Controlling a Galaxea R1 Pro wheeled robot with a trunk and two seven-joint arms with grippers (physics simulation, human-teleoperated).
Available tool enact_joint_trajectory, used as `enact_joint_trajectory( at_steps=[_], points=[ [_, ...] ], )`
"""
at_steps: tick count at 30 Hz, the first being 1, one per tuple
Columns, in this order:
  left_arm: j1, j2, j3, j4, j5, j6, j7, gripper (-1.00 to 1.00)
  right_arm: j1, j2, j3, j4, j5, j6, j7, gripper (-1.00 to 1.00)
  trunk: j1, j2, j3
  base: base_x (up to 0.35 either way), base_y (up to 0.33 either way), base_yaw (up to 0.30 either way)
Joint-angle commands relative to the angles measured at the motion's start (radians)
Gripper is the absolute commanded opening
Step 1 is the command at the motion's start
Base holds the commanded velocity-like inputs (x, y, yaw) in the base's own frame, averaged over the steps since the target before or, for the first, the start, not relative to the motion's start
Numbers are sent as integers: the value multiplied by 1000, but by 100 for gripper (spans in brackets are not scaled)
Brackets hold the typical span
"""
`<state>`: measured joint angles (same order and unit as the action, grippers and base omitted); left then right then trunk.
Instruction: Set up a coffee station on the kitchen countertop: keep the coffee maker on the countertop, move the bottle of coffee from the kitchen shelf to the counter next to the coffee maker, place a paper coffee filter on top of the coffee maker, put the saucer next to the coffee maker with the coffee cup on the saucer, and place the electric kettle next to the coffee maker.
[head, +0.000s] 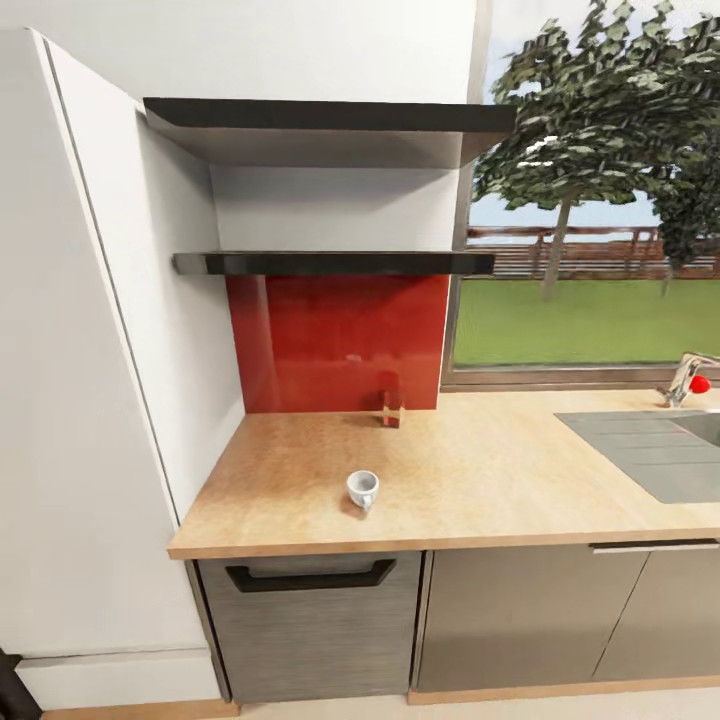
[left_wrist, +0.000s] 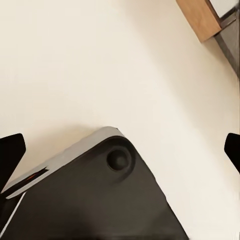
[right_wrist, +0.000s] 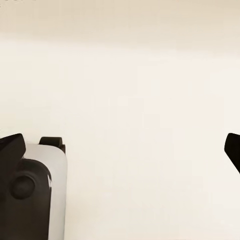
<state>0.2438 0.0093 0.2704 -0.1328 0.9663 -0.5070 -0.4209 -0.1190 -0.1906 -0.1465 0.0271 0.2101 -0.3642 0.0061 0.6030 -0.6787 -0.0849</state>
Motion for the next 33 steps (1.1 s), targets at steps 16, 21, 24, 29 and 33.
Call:
enact_joint_trajectory(
  at_steps=[16, 21, 24, 29, 33],
  points=[
    [0, -11, 1, -5, -3, 2, 22, 100, -2, 104, -7, -493, 10, 559, -78, 100, 0, -1, -1, -47, 0, 0],
    [0, -11, 1, -9, -3, 3, 25, 100, -2, 105, -9, -688, 10, 716, -37, 100, 0, -1, -1, -289, 0, 0],
    [0, -10, 1, -9, -3, 3, 25, 100, -2, 106, -9, -791, 9, 806, -4, 100, 0, -1, -1, -319, 0, 0],
    [0, -8, 1, -10, -3, 3, 25, 100, -2, 107, -8, -977, 9, 974, 53, 100, 0, -1, -1, -263, 0, 0],
    [0, -7, 0, -22, -3, 4, 25, 100, -5, 105, -8, -1123, -2, 1096, 62, 100, 0, -1, -1, -27, 0, 0]
  ],
)
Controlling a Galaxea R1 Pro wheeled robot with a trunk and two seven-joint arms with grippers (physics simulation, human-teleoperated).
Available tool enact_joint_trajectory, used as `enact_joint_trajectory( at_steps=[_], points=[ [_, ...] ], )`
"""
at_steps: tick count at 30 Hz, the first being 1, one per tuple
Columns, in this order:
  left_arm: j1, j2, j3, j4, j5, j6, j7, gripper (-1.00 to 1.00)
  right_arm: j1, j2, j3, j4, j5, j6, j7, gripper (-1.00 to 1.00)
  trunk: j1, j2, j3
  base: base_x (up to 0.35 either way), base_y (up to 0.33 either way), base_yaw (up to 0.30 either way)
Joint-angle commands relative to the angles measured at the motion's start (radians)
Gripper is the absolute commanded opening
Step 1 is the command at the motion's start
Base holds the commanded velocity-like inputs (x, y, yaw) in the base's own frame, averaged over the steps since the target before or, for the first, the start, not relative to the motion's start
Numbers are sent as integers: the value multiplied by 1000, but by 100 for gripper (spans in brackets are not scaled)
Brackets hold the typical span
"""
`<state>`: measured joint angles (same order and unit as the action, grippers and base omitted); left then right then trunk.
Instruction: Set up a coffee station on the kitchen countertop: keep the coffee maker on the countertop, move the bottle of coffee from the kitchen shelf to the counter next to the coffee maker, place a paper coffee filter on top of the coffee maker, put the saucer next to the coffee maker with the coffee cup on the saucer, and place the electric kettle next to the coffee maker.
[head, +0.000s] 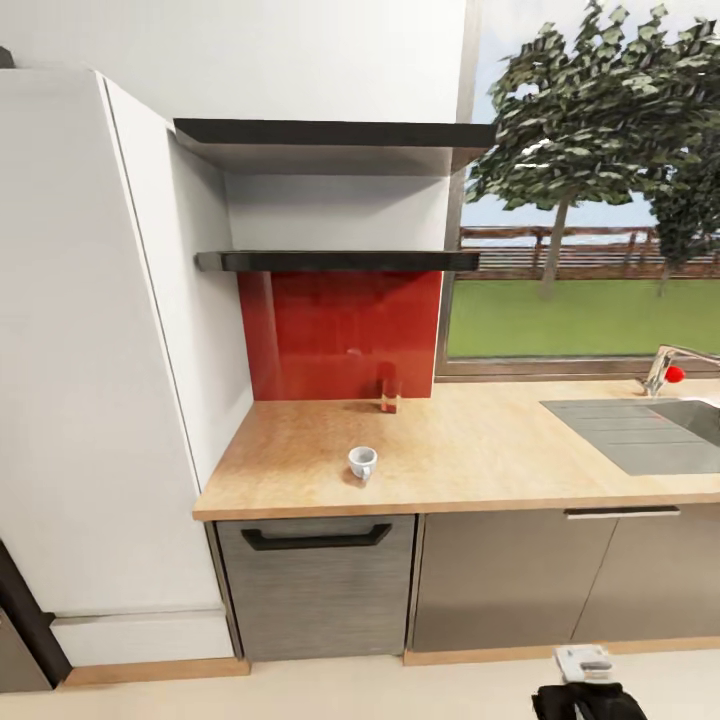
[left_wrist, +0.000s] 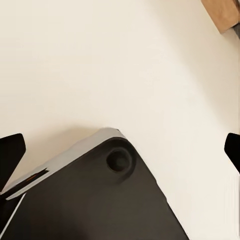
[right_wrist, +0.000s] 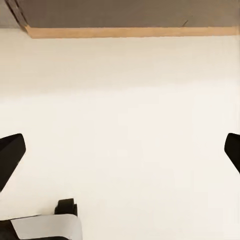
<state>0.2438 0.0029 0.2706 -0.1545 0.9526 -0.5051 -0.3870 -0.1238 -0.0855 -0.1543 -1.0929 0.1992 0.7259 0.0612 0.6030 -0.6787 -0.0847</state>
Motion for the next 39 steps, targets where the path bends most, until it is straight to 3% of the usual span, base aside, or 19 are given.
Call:
enact_joint_trajectory(
  at_steps=[1, 3, 4, 5, 7, 8, 10, 13, 15, 17, 21, 23, 24, 27, 28, 33, 36, 39],
  points=[
    [0, 0, 0, -7, 11, 2, -9, 100, -3, -1, -1, -138, -15, 77, 4, 100, 0, -1, -2, -6, 0, 0],
    [0, 0, 0, -12, 11, 2, -9, 100, -12, -2, -1, -252, -29, 164, 3, 100, 0, -1, -2, -4, 0, 0],
    [0, -1, 1, -21, 11, 2, -9, 100, -70, -2, -1, -336, -39, 286, 5, 100, 0, -1, -2, -1, 0, 0],
    [0, -2, 1, -30, 11, 2, -9, 100, -231, -1, -1, -380, -68, 321, 8, 100, 0, -1, -2, 0, 0, 0],
    [0, -3, 1, -31, 12, 2, -9, 100, -287, -1, -1, -384, -82, 321, 8, 100, 0, -1, -2, 0, 0, 0],
    [0, -4, 1, -31, 12, 2, -8, 100, -365, -3, -1, -388, -94, 321, 8, 100, 0, -1, -2, 0, 0, 0],
    [0, -4, 1, -31, 12, 2, -8, 100, -424, -5, -1, -390, -100, 321, 10, 100, 0, -1, -2, 0, 0, 0],
    [0, -2, 1, -34, 11, 2, -1, 100, -604, -2, 1, -386, -108, 321, 11, 100, 0, -1, -2, 0, 0, 0],
    [0, -2, 1, -39, 11, 2, 4, 100, -673, 10, 4, -373, -109, 321, 11, 100, 0, -1, -2, 0, 0, 0],
    [0, 0, 1, -52, 11, 2, 8, 100, -727, 29, 10, -333, -109, 321, 12, 100, 0, -1, -2, 0, 0, 0],
    [0, 5, 0, -70, 11, 3, 12, 100, -766, 45, 15, -217, -108, 321, 9, 100, 0, -1, -2, 0, 0, 0],
    [0, 7, 0, -75, 11, 3, 35, 100, -818, 49, 17, -82, -107, 321, 4, 100, 0, -1, -2, 0, 0, 0],
    [0, 7, 0, -76, 11, 3, 45, 100, -881, 55, 16, 70, -106, 321, 2, 100, 0, -1, -2, 0, 0, 0],
    [0, 5, 1, -74, 12, 4, 51, 100, -957, 78, 16, 290, -99, 321, -2, 100, 0, -1, -2, 0, 0, 0],
    [0, 3, 0, -77, 11, 4, 53, 100, -980, 94, 17, 359, -77, 275, -5, 100, 0, -1, -2, 0, 0, 0],
    [0, 8, 1, -89, -2, 4, 55, 100, -1027, 144, 16, 394, 0, 229, -8, 100, 0, -1, -2, 0, 0, 0],
    [0, 6, 1, -95, -25, 4, 69, 100, -1041, 164, 15, 393, 11, 215, -6, 100, 0, -1, -2, 0, 0, 0],
    [0, 5, 1, -101, -27, 4, 73, 100, -1043, 169, 15, 397, 10, 193, -1, 100, 0, -1, -2, 0, 0, 0]
  ],
)
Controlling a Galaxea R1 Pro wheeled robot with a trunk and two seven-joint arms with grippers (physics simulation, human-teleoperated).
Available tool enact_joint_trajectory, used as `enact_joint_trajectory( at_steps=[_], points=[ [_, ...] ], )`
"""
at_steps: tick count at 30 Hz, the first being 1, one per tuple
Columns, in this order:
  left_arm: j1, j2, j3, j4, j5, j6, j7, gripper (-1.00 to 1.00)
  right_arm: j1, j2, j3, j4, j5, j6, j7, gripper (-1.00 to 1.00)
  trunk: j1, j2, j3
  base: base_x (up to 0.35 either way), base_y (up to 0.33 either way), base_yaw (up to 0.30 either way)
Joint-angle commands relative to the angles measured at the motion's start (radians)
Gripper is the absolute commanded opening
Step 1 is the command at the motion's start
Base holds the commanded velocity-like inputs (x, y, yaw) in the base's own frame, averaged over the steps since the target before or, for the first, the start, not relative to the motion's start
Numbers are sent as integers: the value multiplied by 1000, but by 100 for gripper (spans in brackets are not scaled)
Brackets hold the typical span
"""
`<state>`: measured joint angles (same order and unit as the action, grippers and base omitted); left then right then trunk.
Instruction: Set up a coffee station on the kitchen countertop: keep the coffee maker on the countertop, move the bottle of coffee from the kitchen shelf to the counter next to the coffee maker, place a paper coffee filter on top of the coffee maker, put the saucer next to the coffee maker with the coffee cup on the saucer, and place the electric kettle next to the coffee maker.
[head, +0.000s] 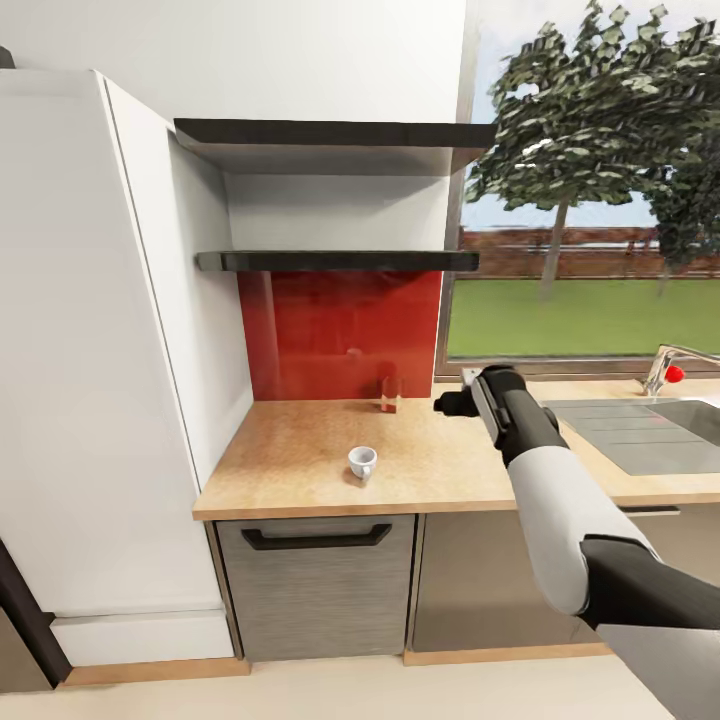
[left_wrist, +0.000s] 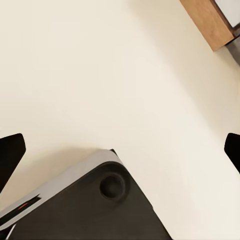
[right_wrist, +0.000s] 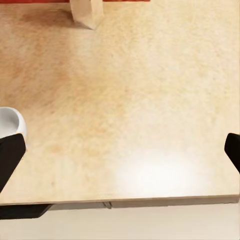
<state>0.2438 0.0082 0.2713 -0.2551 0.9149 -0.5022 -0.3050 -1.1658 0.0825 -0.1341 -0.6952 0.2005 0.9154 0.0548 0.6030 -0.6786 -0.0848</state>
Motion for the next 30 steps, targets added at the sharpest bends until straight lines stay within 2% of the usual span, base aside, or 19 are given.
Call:
enact_joint_trajectory(
  at_steps=[1, 3, 9, 12, 17, 26, 27, 30],
  points=[
    [0, 0, 0, -2, 11, 2, -8, 100, -1, 4, -5, 0, 8, -1, 6, 100, 0, -1, -2, 0, 0, 0],
    [0, -1, 0, -7, 9, 2, -6, 100, -1, 15, -5, 4, 7, -18, 8, 100, 0, -1, -2, 0, 0, 0],
    [0, -1, 0, -21, 7, 3, -5, 100, -2, 20, -6, 5, 10, -25, -1, 100, 0, -1, -2, 0, 0, 0],
    [0, 1, 1, -23, 10, 7, 6, 100, 0, 28, -6, 73, 16, -42, -4, 100, 0, -1, -2, 0, 0, 0],
    [0, -1, 0, -21, 6, 7, 24, 100, 0, 31, -6, 104, 14, -75, -4, 100, 0, -1, -2, 8, 0, 0],
    [0, -4, 0, -16, 2, 7, 27, 100, 0, 32, -5, 191, 16, -109, -4, 100, 0, -1, -2, 216, 139, 0],
    [0, -4, 1, -16, 2, 7, 27, 100, 0, 35, -5, 201, 16, -112, -4, 100, 0, -1, -2, 280, 202, 0],
    [0, -5, 2, -14, 3, 7, 27, 100, 0, 68, -4, 215, 19, -118, -4, 100, 0, -1, -2, 275, 208, 0]
  ],
)
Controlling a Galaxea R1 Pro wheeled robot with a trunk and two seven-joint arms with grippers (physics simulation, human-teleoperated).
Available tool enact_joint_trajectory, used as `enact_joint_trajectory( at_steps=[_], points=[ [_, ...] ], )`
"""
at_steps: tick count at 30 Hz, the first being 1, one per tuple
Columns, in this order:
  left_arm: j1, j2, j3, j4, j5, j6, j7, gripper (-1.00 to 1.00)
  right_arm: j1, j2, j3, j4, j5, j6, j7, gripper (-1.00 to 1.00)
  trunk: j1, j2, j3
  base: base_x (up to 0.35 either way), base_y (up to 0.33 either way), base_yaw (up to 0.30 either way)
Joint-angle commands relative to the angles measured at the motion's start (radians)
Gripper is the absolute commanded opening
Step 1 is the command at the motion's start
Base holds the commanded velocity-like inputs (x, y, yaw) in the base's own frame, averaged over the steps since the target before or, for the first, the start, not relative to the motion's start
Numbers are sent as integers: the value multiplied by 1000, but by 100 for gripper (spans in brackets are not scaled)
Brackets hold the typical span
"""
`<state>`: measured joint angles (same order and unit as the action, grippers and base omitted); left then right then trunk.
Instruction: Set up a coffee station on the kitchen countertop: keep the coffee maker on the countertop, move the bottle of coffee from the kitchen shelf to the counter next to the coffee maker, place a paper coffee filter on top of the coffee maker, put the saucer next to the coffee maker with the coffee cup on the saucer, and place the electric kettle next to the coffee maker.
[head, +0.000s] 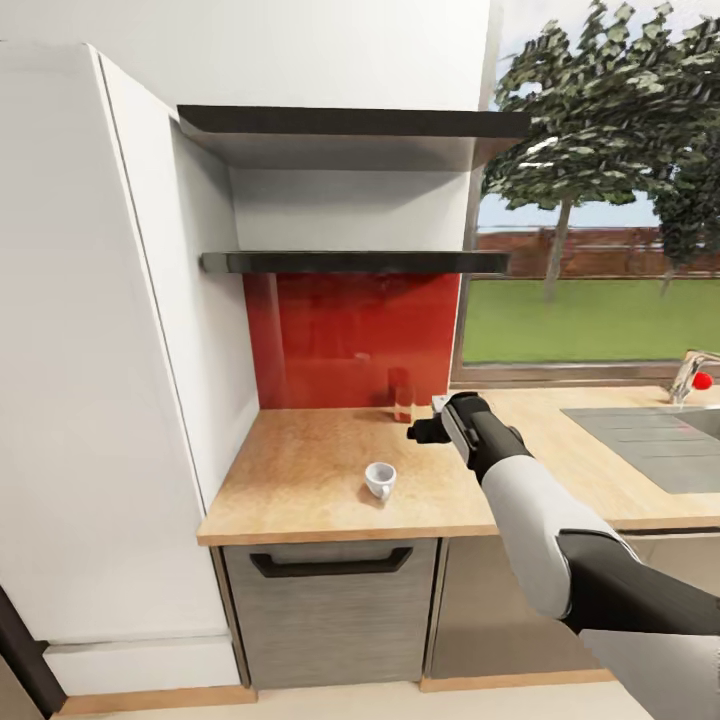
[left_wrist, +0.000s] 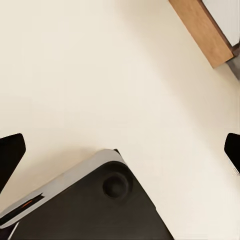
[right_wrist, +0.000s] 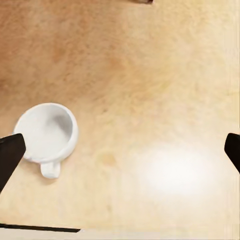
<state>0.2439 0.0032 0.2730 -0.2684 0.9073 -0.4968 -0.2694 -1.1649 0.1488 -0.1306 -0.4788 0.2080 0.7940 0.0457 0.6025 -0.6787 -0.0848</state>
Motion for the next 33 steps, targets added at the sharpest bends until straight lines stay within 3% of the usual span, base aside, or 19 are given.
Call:
enact_joint_trajectory(
  at_steps=[1, 8, 11, 15, 22, 28, 33],
  points=[
    [0, 0, 0, 0, 11, 1, -8, 100, -1, 9, -8, 2, 12, 3, 5, 100, 1, -1, -2, 226, 167, 0],
    [0, 0, -1, 1, 11, 2, -8, 100, -1, 20, -7, 28, 13, -4, 3, 100, 1, -1, -2, 112, 60, 69],
    [0, 0, -1, 1, 13, 2, -8, 100, -1, 20, -7, 59, 47, -10, -13, 100, 1, -1, -4, 5, 2, 261],
    [0, 0, 0, 1, 18, 1, -8, 100, -1, 22, -7, 84, 63, -21, -20, 100, 1, -1, -7, 1, 0, 245],
    [0, 0, -1, 1, 16, 2, -8, 100, -2, 11, -8, 91, 61, -36, -22, 100, 1, -1, -14, 0, 0, 158],
    [0, 0, 0, 1, 13, 1, -8, 100, -2, 12, -9, 95, 55, -20, -106, 100, 1, -1, -14, 0, 0, 8],
    [0, 0, 0, 1, 14, 2, -8, 100, -2, 9, -8, 111, 54, 5, -128, 100, 1, -1, -14, 0, 0, 0]
  ],
)
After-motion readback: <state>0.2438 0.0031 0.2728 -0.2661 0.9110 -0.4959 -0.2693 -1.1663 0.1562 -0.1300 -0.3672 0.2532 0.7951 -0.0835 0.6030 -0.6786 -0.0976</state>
